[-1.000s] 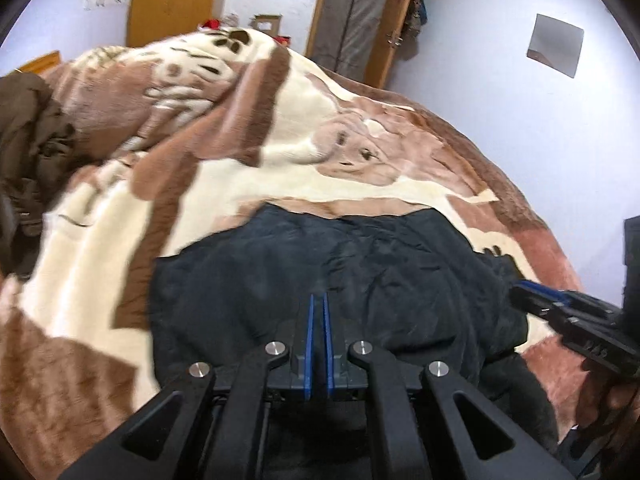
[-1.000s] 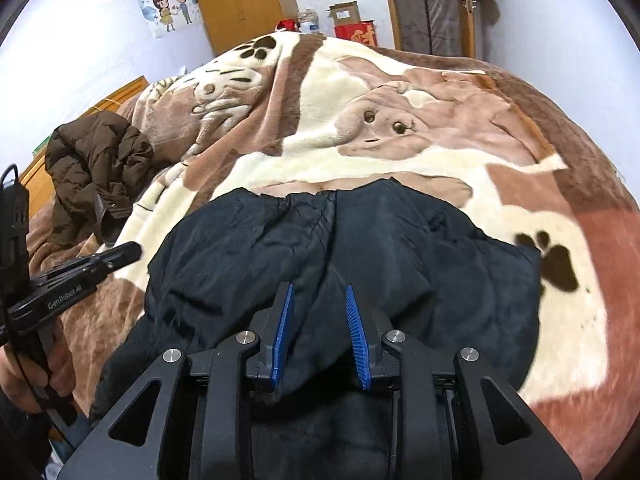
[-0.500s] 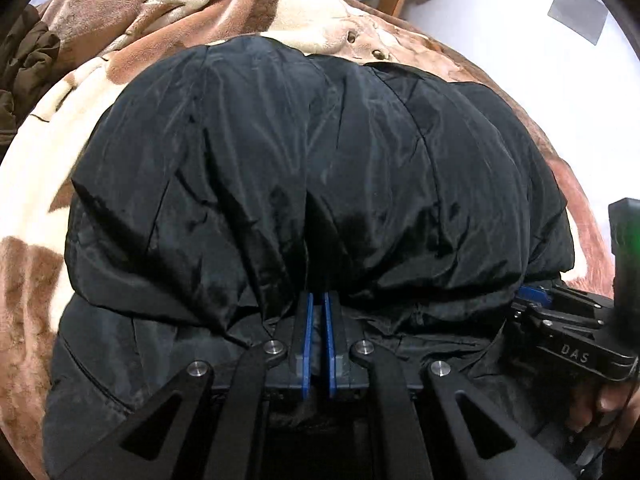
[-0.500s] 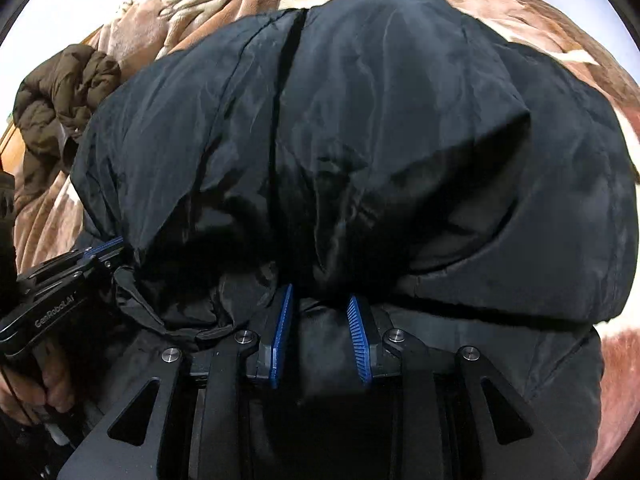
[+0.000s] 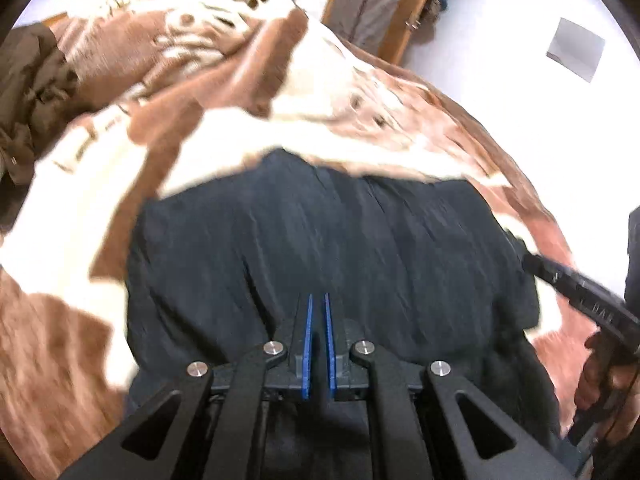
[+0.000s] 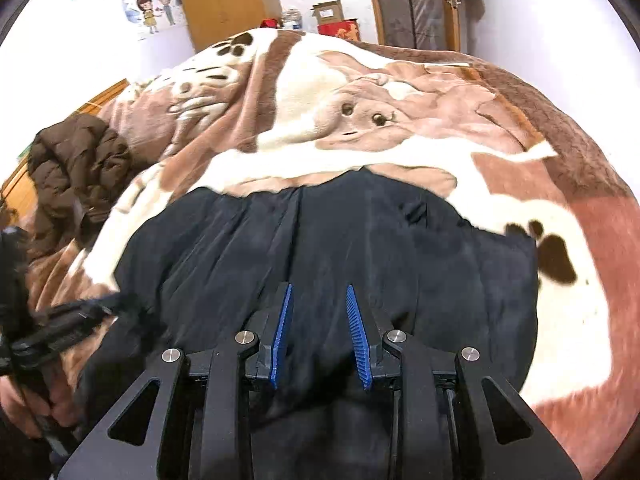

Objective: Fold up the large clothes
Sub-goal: 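Release the hood and press the folded jacket flat with both grippers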

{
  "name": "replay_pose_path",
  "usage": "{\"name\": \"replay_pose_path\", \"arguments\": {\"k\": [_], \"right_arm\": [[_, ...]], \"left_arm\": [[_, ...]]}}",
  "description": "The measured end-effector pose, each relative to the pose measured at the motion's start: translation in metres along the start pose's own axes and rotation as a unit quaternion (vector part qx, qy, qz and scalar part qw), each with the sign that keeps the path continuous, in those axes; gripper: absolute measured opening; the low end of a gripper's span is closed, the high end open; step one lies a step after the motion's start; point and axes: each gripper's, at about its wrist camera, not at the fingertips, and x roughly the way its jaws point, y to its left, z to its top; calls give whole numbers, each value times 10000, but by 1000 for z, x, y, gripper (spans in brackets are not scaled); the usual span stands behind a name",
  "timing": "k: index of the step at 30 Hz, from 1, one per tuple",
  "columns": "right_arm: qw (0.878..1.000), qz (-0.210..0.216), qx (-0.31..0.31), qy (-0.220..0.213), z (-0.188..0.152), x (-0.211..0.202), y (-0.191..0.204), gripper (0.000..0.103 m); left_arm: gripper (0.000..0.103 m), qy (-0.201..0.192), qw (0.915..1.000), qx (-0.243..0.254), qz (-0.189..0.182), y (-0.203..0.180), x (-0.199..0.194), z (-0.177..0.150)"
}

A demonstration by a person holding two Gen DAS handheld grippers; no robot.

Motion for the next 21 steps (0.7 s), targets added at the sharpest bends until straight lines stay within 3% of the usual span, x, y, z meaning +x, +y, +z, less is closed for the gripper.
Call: {"name": "replay_pose_path", "arguments": {"k": [3, 5, 9, 12, 14, 17, 21], "right_arm": [[9985, -297, 109, 457, -6, 39, -17, 28], [9982, -163, 256, 517, -16, 56, -30, 28], [9988, -105, 274, 385, -29, 56, -42, 27], [9979, -221, 371, 473, -17, 42, -37, 27], [9988, -261, 336, 242, -4, 24, -25, 28], [9996, 93, 183, -212, 12, -5, 1, 29], [9975, 377, -551, -226, 16, 4, 52, 29]], "left_arm": [[10, 234, 9988, -347, 246, 24, 31, 11], [10, 456, 9973, -559, 136, 34, 50, 2], [10, 318, 9991, -240, 161, 21, 54, -18], [10, 379, 9988, -249, 170, 17, 45, -15], [10, 278, 9991, -269, 151, 21, 35, -4], [10, -7, 9997, -222, 119, 24, 21, 8], [10, -52, 9998, -118, 176, 20, 29, 23]]}}
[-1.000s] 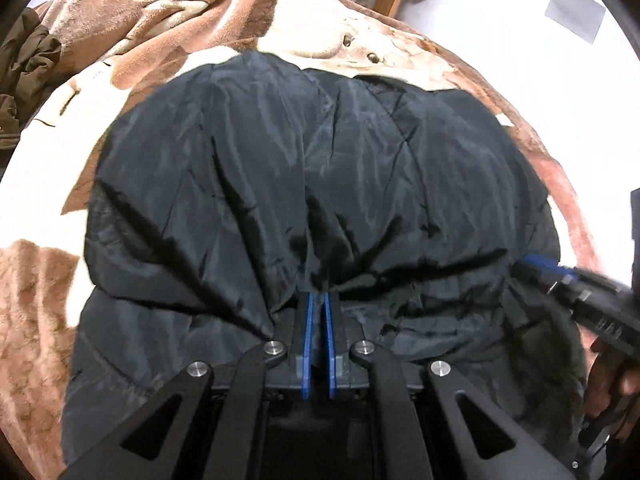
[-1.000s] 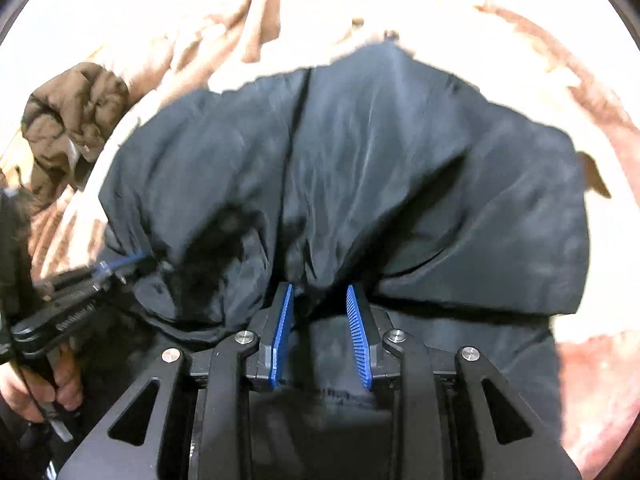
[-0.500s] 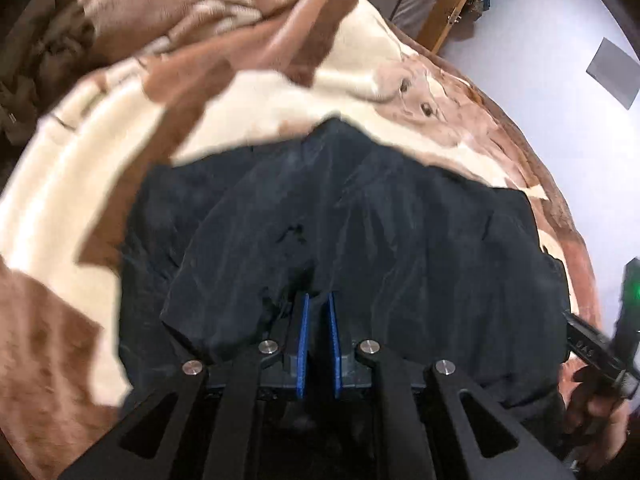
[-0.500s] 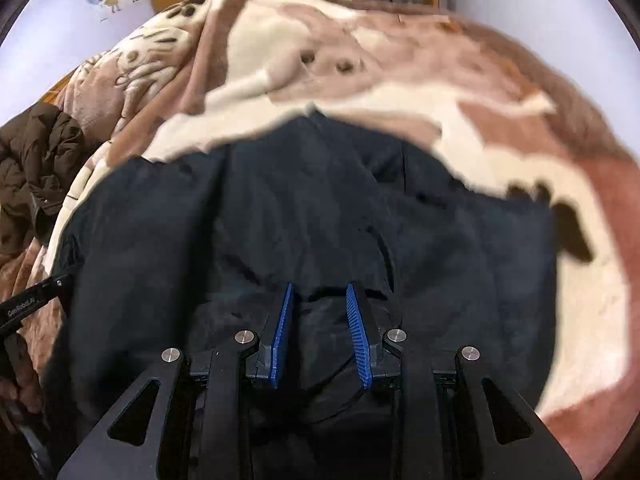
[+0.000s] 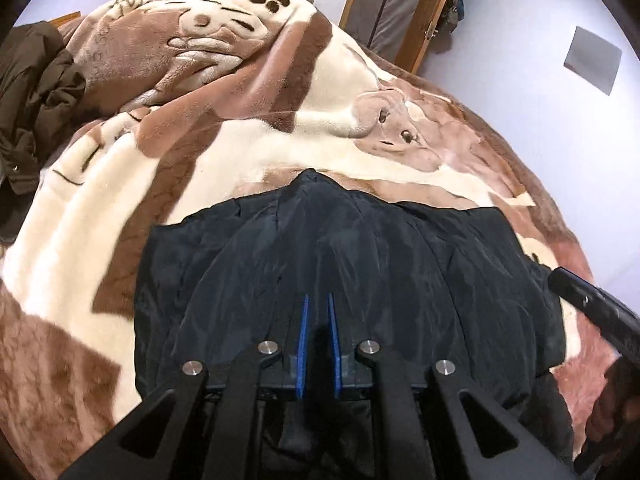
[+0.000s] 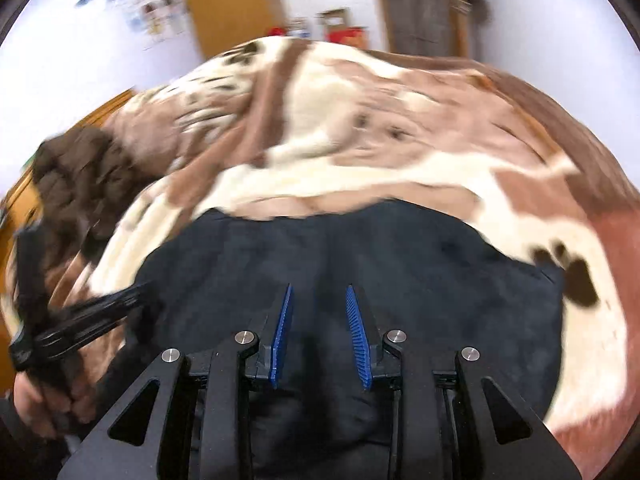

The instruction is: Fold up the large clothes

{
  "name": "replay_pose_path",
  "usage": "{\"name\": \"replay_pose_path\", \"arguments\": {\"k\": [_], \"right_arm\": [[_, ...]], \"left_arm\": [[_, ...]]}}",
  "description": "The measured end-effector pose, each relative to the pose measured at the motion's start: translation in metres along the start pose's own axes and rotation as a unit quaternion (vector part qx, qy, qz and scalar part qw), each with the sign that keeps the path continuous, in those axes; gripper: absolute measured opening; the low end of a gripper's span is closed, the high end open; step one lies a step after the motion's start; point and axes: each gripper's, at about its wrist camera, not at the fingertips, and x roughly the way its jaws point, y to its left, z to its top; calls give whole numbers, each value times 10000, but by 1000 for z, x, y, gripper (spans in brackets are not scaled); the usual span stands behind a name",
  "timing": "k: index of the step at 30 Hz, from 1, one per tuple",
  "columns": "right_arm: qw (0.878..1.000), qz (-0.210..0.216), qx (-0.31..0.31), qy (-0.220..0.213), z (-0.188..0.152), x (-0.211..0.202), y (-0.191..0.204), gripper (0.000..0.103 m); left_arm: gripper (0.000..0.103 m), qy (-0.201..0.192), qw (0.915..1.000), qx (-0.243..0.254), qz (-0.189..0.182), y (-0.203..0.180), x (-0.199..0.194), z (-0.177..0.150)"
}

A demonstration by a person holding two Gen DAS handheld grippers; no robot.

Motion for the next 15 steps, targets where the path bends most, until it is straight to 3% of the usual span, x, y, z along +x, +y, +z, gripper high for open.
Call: {"name": "replay_pose_path", "arguments": {"k": [4, 7, 10, 15], "right_arm": [[9961, -402, 1, 784, -18, 59, -11, 28], [9975, -115, 322, 617, -37, 74, -37, 26], [9980, -310, 139, 536, -42, 77, -29, 26], [9980, -226, 267, 518, -47, 79, -32, 26]], "left_arm": [[10, 233, 9996, 24, 169, 4, 28, -5], [10, 287, 9995, 72, 86, 7, 42, -19], [10, 199, 9990, 337, 237, 2, 49, -32], [10, 221, 9993, 224, 201, 3, 54, -35]]}}
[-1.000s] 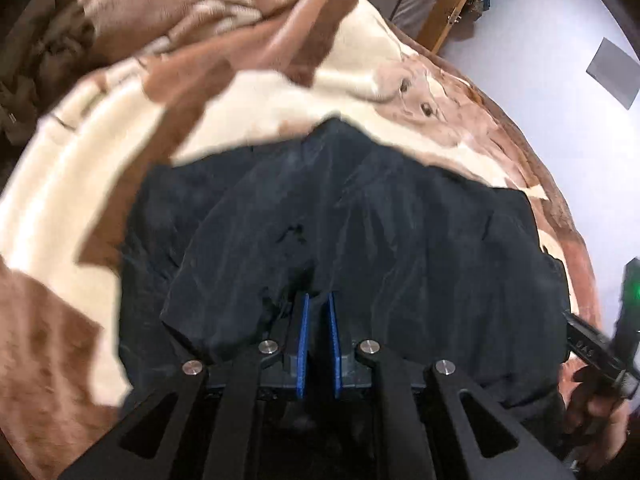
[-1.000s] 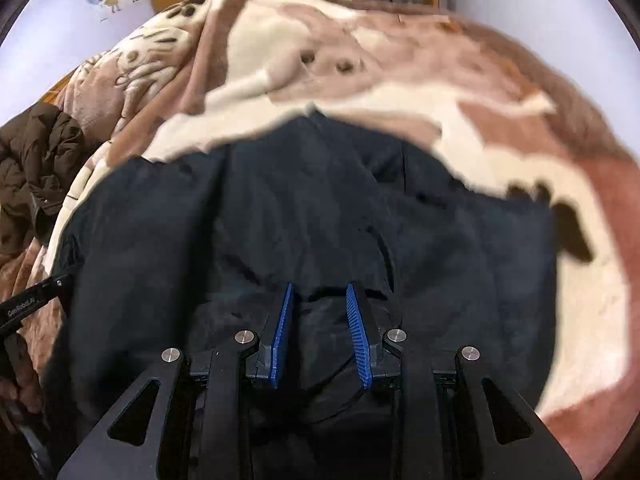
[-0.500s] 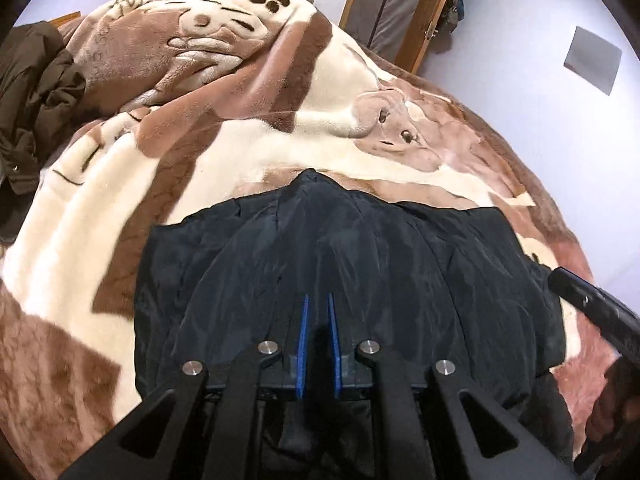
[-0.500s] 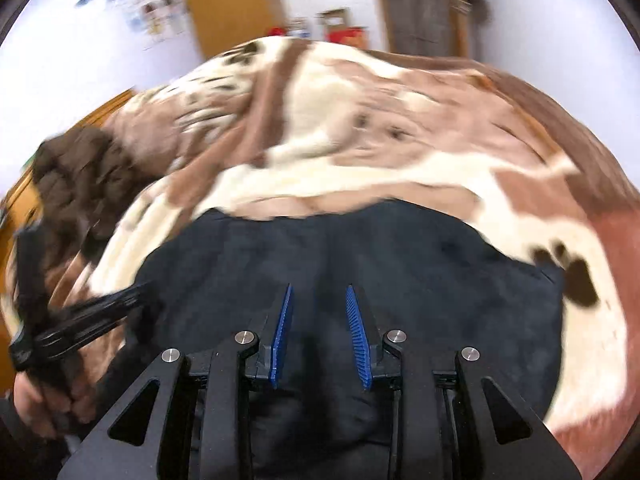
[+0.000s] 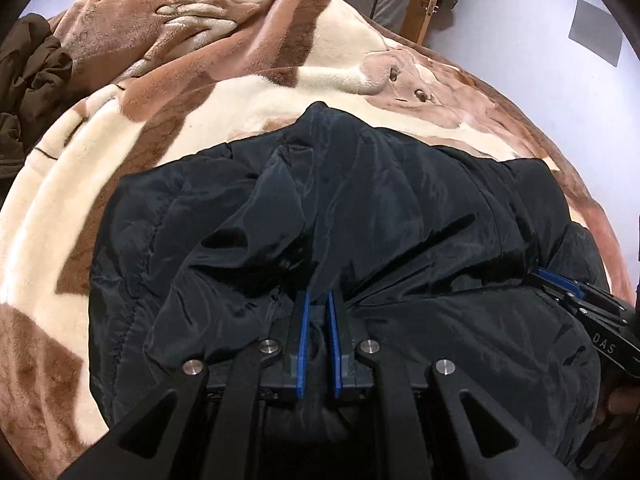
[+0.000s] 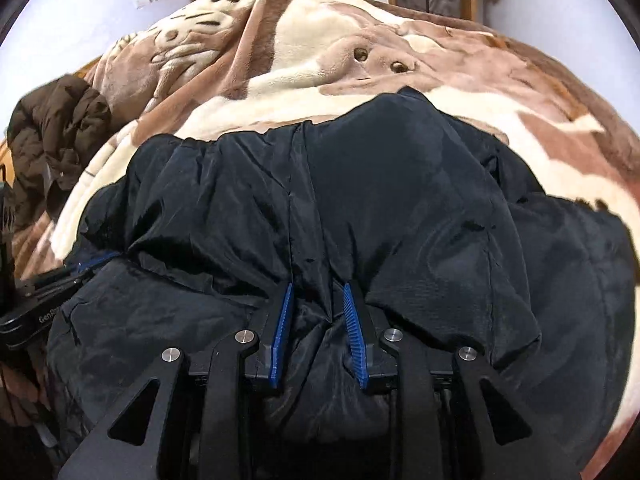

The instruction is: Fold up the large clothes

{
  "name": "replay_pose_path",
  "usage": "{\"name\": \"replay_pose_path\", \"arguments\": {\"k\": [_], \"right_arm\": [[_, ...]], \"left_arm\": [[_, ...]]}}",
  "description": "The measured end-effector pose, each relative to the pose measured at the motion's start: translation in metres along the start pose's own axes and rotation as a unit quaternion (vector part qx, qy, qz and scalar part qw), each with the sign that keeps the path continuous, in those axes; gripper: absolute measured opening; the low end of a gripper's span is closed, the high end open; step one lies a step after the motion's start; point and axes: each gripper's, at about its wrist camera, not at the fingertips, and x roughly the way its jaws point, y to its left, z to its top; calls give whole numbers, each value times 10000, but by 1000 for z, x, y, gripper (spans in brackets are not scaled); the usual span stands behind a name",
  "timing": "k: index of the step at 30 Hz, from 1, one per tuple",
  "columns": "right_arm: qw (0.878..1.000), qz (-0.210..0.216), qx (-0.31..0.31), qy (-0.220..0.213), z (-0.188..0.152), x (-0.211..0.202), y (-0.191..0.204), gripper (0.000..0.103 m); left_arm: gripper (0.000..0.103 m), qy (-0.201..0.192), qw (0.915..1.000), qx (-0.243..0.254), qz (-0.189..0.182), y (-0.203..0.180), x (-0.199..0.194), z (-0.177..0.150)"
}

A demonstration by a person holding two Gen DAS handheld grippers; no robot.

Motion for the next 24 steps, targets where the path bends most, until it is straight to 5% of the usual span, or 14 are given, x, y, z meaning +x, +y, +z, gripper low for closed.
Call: {"name": "replay_pose_path", "arguments": {"k": [4, 9, 13, 18, 24], "right_arm": [[9999, -58, -83, 40, 6, -27, 5, 26], [9975, -99, 77, -696, 6, -80, -11, 28], [9989, -333, 330, -48, -17, -47, -40, 28], [9986, -256, 457, -1, -23, -30, -51, 27], [9962, 52, 835, -248, -19, -90, -35, 27]], "left_arm": [[10, 141, 9999, -87, -14, 1, -13, 4], [10, -263, 9983, -154, -502, -8, -61, -2], [10, -86, 9968, 57, -798, -33, -56, -21], [10, 232, 9967, 150, -765, -39, -19, -36], [10, 234, 9970, 76, -730, -39, -55, -28]]}}
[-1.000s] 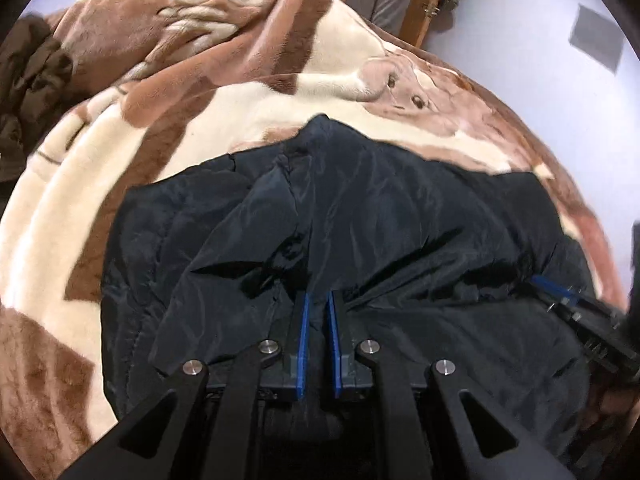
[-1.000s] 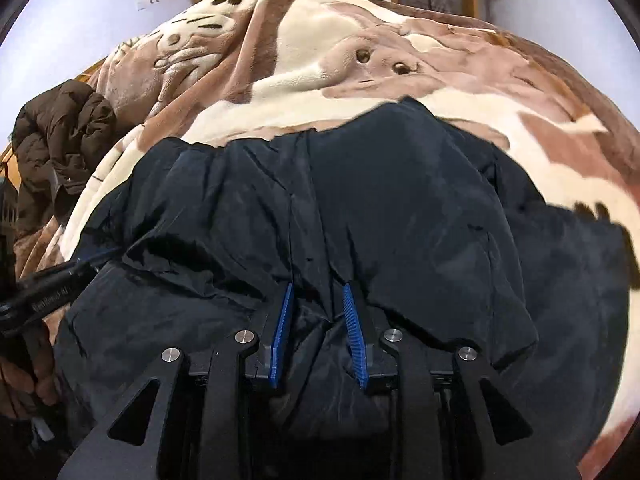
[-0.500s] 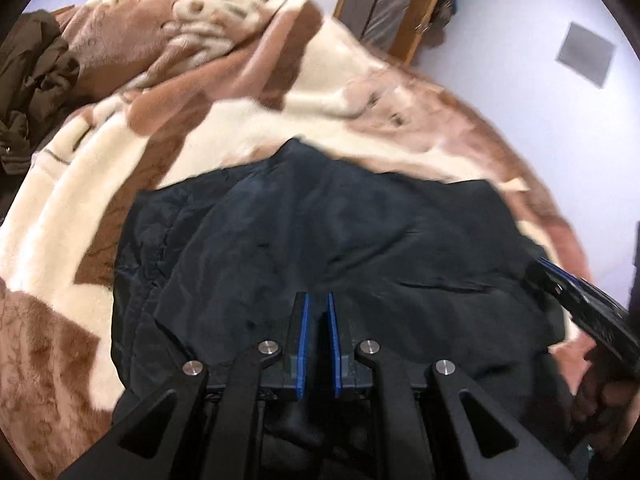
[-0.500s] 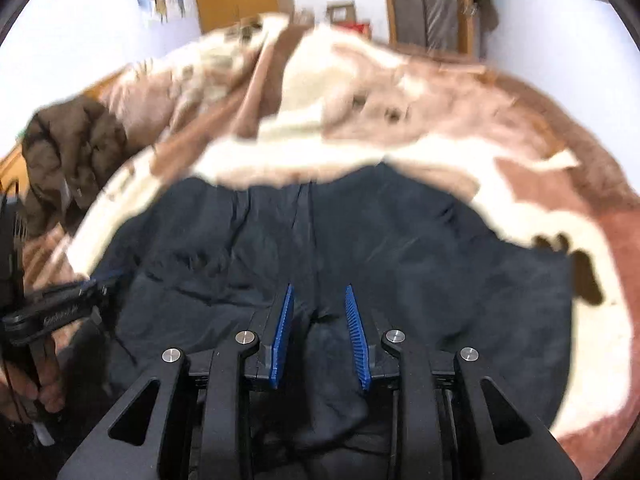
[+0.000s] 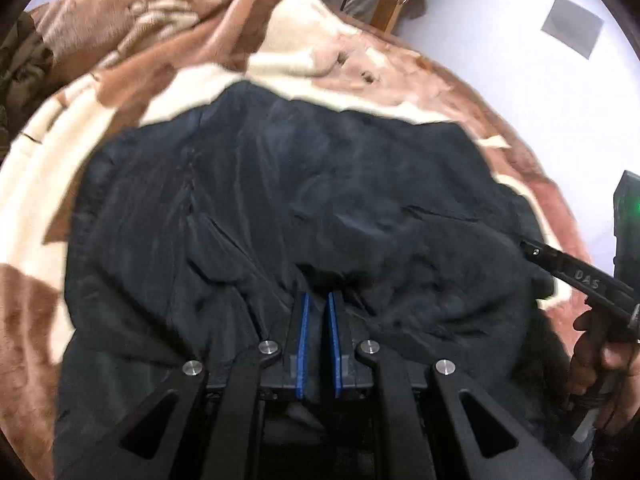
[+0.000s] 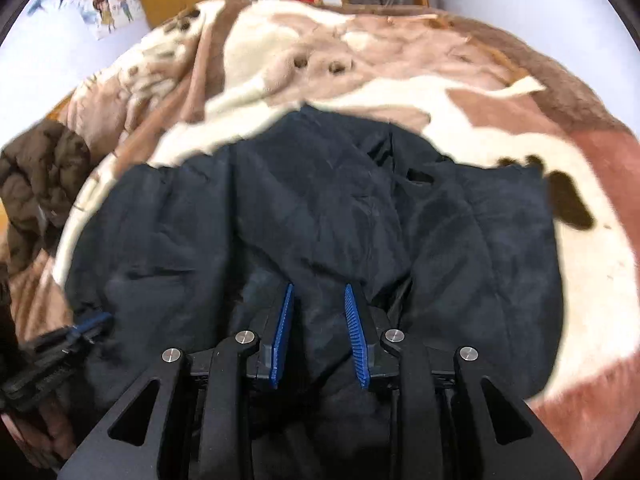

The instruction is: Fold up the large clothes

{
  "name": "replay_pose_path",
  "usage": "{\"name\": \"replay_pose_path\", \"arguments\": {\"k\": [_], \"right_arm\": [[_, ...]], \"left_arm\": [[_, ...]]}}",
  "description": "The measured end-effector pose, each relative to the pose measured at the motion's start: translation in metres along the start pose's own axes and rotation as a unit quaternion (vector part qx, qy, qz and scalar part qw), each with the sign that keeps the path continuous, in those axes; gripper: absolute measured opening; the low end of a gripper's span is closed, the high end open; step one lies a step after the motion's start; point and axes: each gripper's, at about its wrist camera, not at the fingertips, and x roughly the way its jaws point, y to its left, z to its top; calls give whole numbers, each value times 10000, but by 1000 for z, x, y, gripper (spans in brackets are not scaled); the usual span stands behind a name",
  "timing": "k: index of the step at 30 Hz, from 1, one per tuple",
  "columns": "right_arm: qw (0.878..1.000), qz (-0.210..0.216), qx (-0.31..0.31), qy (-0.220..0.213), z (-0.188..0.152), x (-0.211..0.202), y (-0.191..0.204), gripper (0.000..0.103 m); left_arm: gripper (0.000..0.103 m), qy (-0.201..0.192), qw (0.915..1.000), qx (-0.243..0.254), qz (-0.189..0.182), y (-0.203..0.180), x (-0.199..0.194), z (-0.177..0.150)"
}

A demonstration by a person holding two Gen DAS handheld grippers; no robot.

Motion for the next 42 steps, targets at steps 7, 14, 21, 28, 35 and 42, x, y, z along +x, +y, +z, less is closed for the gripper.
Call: {"name": "replay_pose_path", "arguments": {"k": [7, 14, 21, 28, 35, 42], "right_arm": [[9968, 311, -405, 612, -59, 14, 46, 27], [9955, 15, -457, 830, -68, 52, 41, 26], [9955, -90, -509, 792, -67, 66, 42, 26], [9952, -153, -525, 816, -60, 75, 47, 26], [9958, 116, -325, 851, -55, 62, 41, 28], [9978, 100, -349, 555, -63, 11, 39, 31]], "left_arm": [[10, 186, 9992, 290, -202, -24, -1, -26], [10, 411, 9991, 64, -30, -16, 41, -22], [10, 421, 9991, 66, 78, -14, 60, -18], [10, 411, 9986, 175, 279, -22, 71, -10], [10, 375, 9986, 246, 284, -27, 56, -16], [10, 253, 9984, 356, 364, -45, 19, -24]]}}
